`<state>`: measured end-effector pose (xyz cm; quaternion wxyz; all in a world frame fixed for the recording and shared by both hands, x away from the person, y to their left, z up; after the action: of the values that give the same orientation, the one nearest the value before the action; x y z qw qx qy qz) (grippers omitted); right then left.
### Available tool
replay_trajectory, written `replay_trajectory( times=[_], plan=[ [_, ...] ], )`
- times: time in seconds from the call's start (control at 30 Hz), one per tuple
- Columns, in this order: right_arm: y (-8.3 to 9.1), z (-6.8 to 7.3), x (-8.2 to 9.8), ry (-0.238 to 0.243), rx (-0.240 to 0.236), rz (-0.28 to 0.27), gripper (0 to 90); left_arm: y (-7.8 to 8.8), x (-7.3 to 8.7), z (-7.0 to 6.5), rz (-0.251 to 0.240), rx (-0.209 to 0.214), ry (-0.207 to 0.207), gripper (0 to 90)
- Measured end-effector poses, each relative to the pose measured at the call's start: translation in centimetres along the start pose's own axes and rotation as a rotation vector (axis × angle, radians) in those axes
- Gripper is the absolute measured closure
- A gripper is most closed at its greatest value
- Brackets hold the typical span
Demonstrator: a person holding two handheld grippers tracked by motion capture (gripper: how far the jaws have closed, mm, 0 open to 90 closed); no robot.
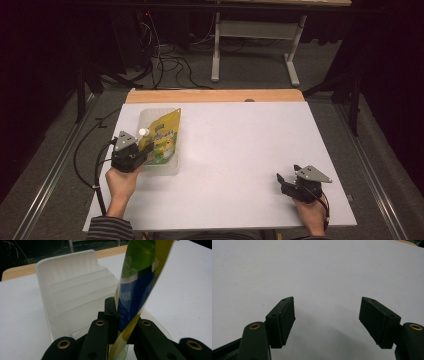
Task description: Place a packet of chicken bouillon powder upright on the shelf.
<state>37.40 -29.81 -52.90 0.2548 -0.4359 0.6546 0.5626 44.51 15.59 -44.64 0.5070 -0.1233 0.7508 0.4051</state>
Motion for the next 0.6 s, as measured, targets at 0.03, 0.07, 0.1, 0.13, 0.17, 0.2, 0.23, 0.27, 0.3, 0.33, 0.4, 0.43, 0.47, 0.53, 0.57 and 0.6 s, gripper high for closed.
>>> replay_trajectory(
  times=[0.03, 0.07, 0.1, 0.13, 0.17, 0.2, 0.23, 0.27, 0.3, 0.33, 0.4, 0.43, 0.47, 0.53, 0.57, 0.6],
  plan=[
    [0.0, 0.0, 0.0, 0.0, -0.001, -0.002, 29.2, 0.0, 0.1, 0.0, -0.004, -0.001, 0.003, 84.3],
    [0.0, 0.0, 0.0, -0.001, -0.002, -0.002, 29.2, 0.1, 0.2, 0.1, -0.007, -0.004, 0.005, 84.1],
    [0.0, 0.0, 0.0, -0.003, -0.001, -0.001, 29.2, 0.2, 0.3, 0.1, -0.011, -0.006, 0.009, 83.8],
    [0.0, 0.0, 0.0, -0.004, -0.003, -0.004, 29.2, 0.3, 0.4, 0.2, -0.019, -0.011, 0.013, 83.6],
    [0.0, 0.0, 0.0, -0.004, -0.003, -0.004, 29.2, 0.5, 0.5, 0.3, -0.022, -0.013, 0.017, 83.3],
    [0.0, 0.0, 0.0, -0.004, -0.003, -0.004, 29.2, 0.6, 0.6, 0.4, -0.025, -0.016, 0.021, 83.2],
    [0.0, 0.0, 0.0, -0.004, -0.005, -0.004, 29.2, 0.8, 0.7, 0.5, -0.026, -0.018, 0.027, 82.9],
    [0.1, 0.0, 0.0, -0.004, -0.003, -0.003, 29.2, 0.9, 0.8, 0.5, -0.032, -0.019, 0.032, 82.6],
    [0.0, 0.0, 0.0, -0.003, -0.004, -0.002, 29.3, 1.0, 1.0, 0.6, -0.029, -0.021, 0.034, 82.2],
    [0.1, 0.0, 0.0, -0.004, -0.006, -0.003, 29.3, 1.1, 1.1, 0.7, -0.034, -0.02, 0.037, 82.0],
    [0.1, 0.0, 0.0, -0.009, -0.006, -0.005, 29.6, 1.2, 1.2, 0.7, -0.042, -0.018, 0.046, 81.5],
    [0.1, 0.0, 0.0, -0.012, -0.008, -0.006, 29.6, 1.3, 1.2, 0.8, -0.047, -0.022, 0.047, 81.2],
    [0.1, 0.0, 0.0, -0.014, -0.009, -0.006, 29.7, 1.4, 1.2, 0.8, -0.052, -0.025, 0.05, 80.9],
    [0.1, 0.0, 0.0, -0.024, -0.017, -0.005, 29.8, 1.6, 1.2, 0.9, -0.062, -0.032, 0.052, 78.6],
    [0.1, -0.1, -0.1, -0.024, -0.02, -0.01, 29.9, 1.8, 1.2, 1.0, -0.066, -0.037, 0.052, 77.4],
    [0.1, -0.1, -0.1, -0.035, -0.022, -0.008, 30.0, 1.9, 1.3, 1.0, -0.066, -0.037, 0.052, 76.2]
  ],
)
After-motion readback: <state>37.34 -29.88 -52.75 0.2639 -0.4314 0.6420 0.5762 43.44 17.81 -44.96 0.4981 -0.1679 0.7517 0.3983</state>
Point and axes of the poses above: each handheld gripper's, and its own axes: y roughly backward along the jaws, x roughly out of its underside, z roughly to its left, the point moved 9 cm from there along -y, roughly forward along the jaws, and after that the axes turned 12 degrees about x, right-handed, at the moved point
